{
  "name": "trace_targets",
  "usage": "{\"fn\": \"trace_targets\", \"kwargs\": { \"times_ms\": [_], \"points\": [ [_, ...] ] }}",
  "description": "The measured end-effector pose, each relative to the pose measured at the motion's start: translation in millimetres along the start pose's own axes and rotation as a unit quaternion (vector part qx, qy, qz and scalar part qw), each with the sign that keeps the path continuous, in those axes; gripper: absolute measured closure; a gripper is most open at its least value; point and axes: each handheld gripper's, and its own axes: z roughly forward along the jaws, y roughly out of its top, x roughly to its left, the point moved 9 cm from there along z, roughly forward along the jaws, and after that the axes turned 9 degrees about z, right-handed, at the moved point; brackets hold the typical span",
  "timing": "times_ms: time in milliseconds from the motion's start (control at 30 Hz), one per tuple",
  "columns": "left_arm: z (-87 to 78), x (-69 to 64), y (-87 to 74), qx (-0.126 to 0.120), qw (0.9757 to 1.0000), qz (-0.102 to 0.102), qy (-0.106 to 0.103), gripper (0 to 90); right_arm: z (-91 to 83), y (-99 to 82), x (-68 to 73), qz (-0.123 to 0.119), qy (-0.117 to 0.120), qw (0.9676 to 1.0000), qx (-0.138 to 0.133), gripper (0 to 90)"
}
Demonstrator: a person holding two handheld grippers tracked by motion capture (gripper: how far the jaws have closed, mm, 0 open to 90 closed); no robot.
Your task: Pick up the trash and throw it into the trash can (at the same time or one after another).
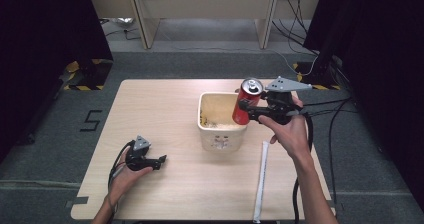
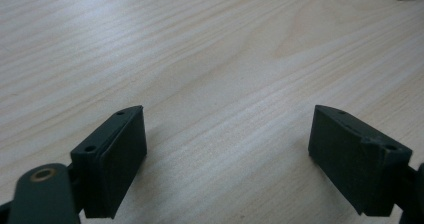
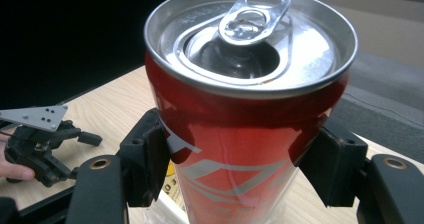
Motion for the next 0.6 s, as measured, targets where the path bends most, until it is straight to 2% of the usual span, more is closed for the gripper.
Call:
{"fn": "trace_targets", "kwargs": {
  "times_ms": [33, 133, 233, 600],
  "points": [
    [-0.1, 0.1, -0.1, 0.001, 1.0, 0.001, 0.0, 14.8, 7.7, -1.3, 0.4, -0.003, 0.0, 1.0, 0.006, 34.2],
    [0.0, 0.1, 0.0, 0.0, 1.0, 0.0, 0.0, 14.8, 13.0, -2.1, 0.4, -0.002, 0.0, 1.0, 0.009, 34.2],
    [-0.1, 0.1, -0.1, 0.0, 1.0, 0.001, 0.0, 14.8, 26.9, -2.2, -0.4, -0.001, 0.001, 0.9999, 0.011, 34.2],
    [0.0, 0.1, 0.0, 0.0, 1.0, 0.0, 0.0, 14.8, 53.6, -7.1, 0.5, -0.005, -0.003, 0.9998, 0.019, 34.1]
  ]
}}
